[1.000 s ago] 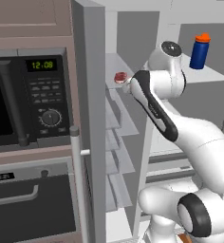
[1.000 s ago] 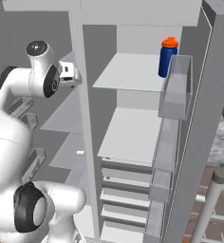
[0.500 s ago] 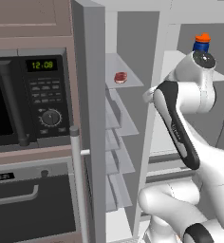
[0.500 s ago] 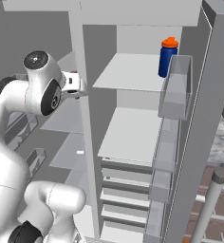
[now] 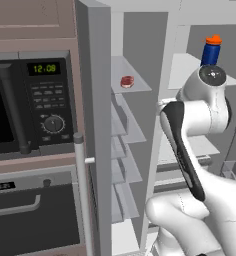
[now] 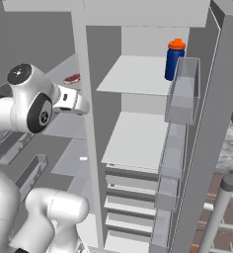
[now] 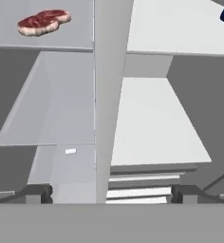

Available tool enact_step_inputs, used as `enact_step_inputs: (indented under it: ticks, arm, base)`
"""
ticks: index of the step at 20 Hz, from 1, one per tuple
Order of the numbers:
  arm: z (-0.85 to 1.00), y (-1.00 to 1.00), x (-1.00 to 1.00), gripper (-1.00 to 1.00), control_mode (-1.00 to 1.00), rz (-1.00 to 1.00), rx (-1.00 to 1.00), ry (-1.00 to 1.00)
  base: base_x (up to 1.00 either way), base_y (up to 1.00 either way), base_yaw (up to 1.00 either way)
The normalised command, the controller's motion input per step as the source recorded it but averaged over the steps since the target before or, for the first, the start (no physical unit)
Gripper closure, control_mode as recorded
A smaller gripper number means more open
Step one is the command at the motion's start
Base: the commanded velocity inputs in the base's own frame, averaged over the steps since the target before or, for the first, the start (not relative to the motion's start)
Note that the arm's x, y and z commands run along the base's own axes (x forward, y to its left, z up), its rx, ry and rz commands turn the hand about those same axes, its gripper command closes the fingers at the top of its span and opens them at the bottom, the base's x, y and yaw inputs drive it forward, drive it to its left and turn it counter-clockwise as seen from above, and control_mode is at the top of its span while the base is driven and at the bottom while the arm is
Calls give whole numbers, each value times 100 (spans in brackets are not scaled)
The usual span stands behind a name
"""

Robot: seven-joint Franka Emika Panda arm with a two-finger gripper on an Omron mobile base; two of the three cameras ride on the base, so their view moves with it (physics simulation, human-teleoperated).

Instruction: There's a steak in the fridge that needs to be moved to the freezer for freezing. Pick up the steak from the fridge, place it on any shelf in the freezer, and close the fridge and freezer doors when done.

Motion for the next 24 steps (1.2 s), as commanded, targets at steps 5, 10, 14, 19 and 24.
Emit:
enact_step_inputs:
  ticks: [5, 10, 14, 19, 24]
  arm:
    - [-8, -21, -49, -100, -100, 2, 0, 0]
    - [0, -8, -67, -100, -100, 0, 1, -1]
    - [-6, 2, -50, -100, -100, 1, 4, 0]
    - [-3, 0, -9, -100, 100, 0, 1, 0]
    - [0, 0, 0, -100, 100, 0, 0, 0]
  base:
    - [0, 0, 0]
    - [0, 0, 0]
    - [0, 0, 0]
    - [-74, 0, 1]
    - [-69, 0, 0]
